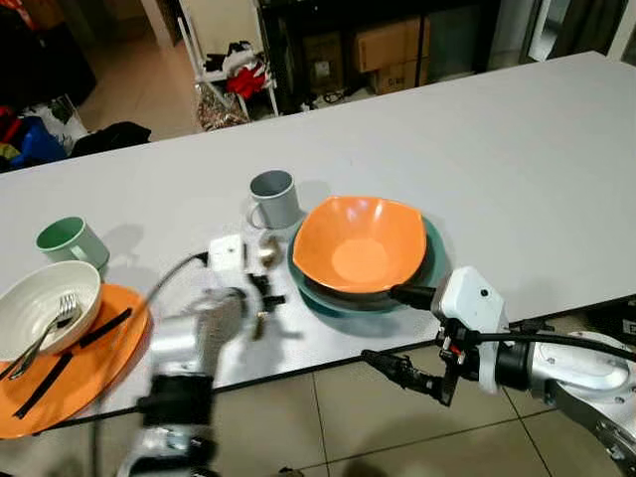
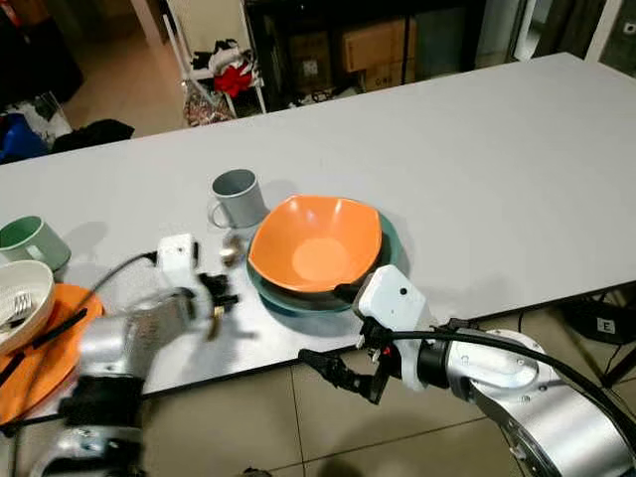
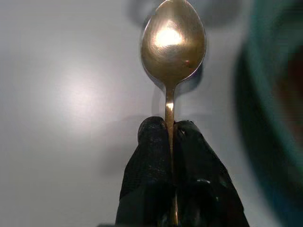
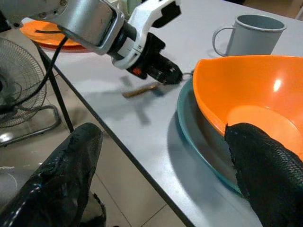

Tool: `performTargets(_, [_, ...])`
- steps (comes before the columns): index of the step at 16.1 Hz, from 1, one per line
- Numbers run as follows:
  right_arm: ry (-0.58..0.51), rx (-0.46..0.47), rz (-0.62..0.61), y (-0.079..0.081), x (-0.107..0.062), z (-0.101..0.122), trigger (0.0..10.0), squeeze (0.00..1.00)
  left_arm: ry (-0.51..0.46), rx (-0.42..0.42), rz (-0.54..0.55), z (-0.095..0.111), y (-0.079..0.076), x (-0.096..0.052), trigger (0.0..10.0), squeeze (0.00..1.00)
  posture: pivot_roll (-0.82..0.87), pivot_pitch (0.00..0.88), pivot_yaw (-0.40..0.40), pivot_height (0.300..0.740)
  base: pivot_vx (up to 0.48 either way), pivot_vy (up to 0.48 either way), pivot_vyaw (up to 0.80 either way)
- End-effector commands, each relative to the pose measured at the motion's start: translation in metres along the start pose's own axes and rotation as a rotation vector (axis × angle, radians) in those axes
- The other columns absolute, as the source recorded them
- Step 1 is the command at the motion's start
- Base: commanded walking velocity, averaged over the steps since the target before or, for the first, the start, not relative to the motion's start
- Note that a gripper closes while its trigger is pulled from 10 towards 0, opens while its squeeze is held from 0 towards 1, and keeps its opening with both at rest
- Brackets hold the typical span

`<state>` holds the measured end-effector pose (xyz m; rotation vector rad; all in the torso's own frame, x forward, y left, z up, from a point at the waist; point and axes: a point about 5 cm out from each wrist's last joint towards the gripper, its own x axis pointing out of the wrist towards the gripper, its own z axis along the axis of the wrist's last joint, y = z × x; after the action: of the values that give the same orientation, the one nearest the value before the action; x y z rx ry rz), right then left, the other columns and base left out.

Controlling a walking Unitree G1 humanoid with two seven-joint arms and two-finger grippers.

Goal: Setting the table

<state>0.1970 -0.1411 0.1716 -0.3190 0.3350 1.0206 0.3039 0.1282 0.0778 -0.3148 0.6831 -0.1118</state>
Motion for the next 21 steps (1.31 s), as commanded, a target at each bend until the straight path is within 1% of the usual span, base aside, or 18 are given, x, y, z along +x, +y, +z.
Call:
performTargets(1, [-0.012, -0.02, 0.009, 0.0, 0.002, 0.003, 10.0, 0.0, 0.018, -0.026, 0.025, -0.005, 0.001, -0.002, 0.0, 0.0, -0.14, 0.003, 0.154, 0.74, 0.0, 0.0, 0.0])
performTargets(2, [-0.012, -0.021, 0.009, 0.0, 0.002, 0.003, 10.0, 0.0, 0.016, -0.033, 0.034, -0.005, -0.001, -0.002, 0.0, 0.0, -0.14, 0.004, 0.153, 0.74, 0.0, 0.0, 0.0])
performTargets(3, [-0.014, -0.022, 0.009, 0.001, 0.002, 0.004, 10.0, 0.0, 0.005, -0.018, 0.095, -0.009, -0.003, -0.002, 0.0, 0.0, -0.14, 0.007, 0.149, 0.74, 0.0, 0.0, 0.0])
performTargets(4, [-0.015, -0.023, 0.009, 0.001, 0.002, 0.004, 10.0, 0.0, -0.003, 0.021, 0.127, -0.01, -0.002, -0.001, 0.0, 0.0, -0.14, 0.009, 0.147, 0.74, 0.0, 0.0, 0.0])
performTargets(5, [-0.016, -0.025, 0.01, 0.001, 0.002, 0.005, 10.0, 0.0, -0.02, 0.04, 0.188, -0.009, 0.002, -0.002, 0.0, 0.0, -0.14, 0.012, 0.147, 0.74, 0.0, 0.0, 0.0])
performTargets(7, [-0.016, -0.026, 0.009, 0.0, 0.003, 0.005, 10.0, 0.0, -0.048, 0.078, 0.261, -0.006, 0.006, -0.003, 0.0, 0.0, -0.14, 0.015, 0.144, 0.74, 0.0, 0.0, 0.0])
performTargets(10, [-0.015, -0.026, 0.016, 0.0, 0.004, 0.005, 10.0, 0.0, -0.059, 0.085, 0.29, -0.006, 0.007, -0.005, 0.0, 0.0, -0.13, 0.018, 0.141, 0.74, 0.0, 0.0, 0.0])
performTargets(12, [-0.013, -0.023, 0.019, 0.0, 0.004, 0.004, 10.0, 0.0, -0.058, 0.077, 0.277, -0.007, 0.005, -0.004, 0.0, 0.0, -0.13, 0.02, 0.138, 0.74, 0.0, 0.0, 0.0])
performTargets(13, [-0.013, -0.021, 0.022, 0.0, 0.004, 0.004, 10.0, 0.0, -0.058, 0.063, 0.255, -0.007, 0.002, -0.004, 0.0, 0.0, -0.12, 0.021, 0.135, 0.74, 0.0, 0.0, 0.0])
performTargets(14, [-0.014, -0.019, 0.024, 0.001, 0.004, 0.004, 10.0, 0.0, -0.056, 0.059, 0.25, -0.007, 0.001, -0.004, 3.6, 0.0, -0.12, 0.023, 0.133, 0.74, 0.0, 0.0, 0.0])
performTargets(15, [-0.012, -0.017, 0.031, 0.002, 0.004, 0.004, 10.0, 0.0, -0.053, -0.006, 0.226, -0.007, -0.001, -0.004, 10.0, 0.09, -0.12, 0.026, 0.131, 0.74, 0.0, 0.0, 0.0])
performTargets(16, [-0.013, -0.015, 0.035, 0.003, 0.005, 0.004, 10.0, 0.0, -0.05, -0.017, 0.239, -0.007, 0.001, -0.005, 10.0, 1.0, -0.12, 0.027, 0.131, 0.74, 0.0, 0.0, 0.0])
performTargets(19, [-0.022, -0.009, 0.044, 0.004, 0.005, 0.005, 10.0, 0.0, -0.074, -0.04, 0.255, -0.001, 0.003, -0.012, 10.0, 1.0, -0.12, 0.028, 0.131, 0.74, 0.0, 0.0, 0.0])
performTargets(21, [-0.058, 0.003, 0.085, 0.005, 0.003, 0.009, 10.0, 0.0, -0.098, -0.04, 0.255, 0.006, 0.001, -0.019, 10.0, 1.0, -0.11, 0.027, 0.13, 0.74, 0.0, 0.0, 0.0])
